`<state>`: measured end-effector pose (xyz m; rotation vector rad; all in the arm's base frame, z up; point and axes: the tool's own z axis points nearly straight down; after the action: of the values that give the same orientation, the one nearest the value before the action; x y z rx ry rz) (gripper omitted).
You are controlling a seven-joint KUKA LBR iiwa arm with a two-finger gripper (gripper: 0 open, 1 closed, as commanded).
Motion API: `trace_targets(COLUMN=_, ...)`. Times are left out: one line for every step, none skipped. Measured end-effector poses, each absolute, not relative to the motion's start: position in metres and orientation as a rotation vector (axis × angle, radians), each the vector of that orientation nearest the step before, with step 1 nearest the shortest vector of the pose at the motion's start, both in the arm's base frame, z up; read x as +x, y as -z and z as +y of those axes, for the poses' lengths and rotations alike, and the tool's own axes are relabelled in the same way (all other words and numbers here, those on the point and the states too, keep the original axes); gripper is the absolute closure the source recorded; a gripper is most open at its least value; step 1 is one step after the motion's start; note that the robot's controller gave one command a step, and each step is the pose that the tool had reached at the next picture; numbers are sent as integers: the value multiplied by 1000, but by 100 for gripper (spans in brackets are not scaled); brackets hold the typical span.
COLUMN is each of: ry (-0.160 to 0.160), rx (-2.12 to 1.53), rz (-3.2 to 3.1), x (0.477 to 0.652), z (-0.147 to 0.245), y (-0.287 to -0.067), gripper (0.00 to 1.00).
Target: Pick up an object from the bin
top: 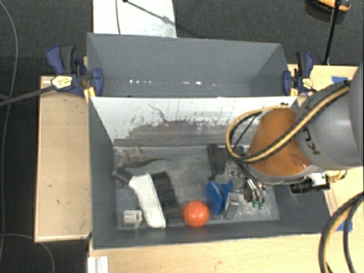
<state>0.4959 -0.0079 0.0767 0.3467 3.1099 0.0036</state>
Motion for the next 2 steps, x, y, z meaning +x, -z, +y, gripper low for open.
trace_targets(ry=-2, rx=329, rz=3109, x=486, z=-1, y=-74, gripper=0)
trace_targets(ry=-5, rx=656, rz=3061, x=480, z=7, y=-73, gripper=100)
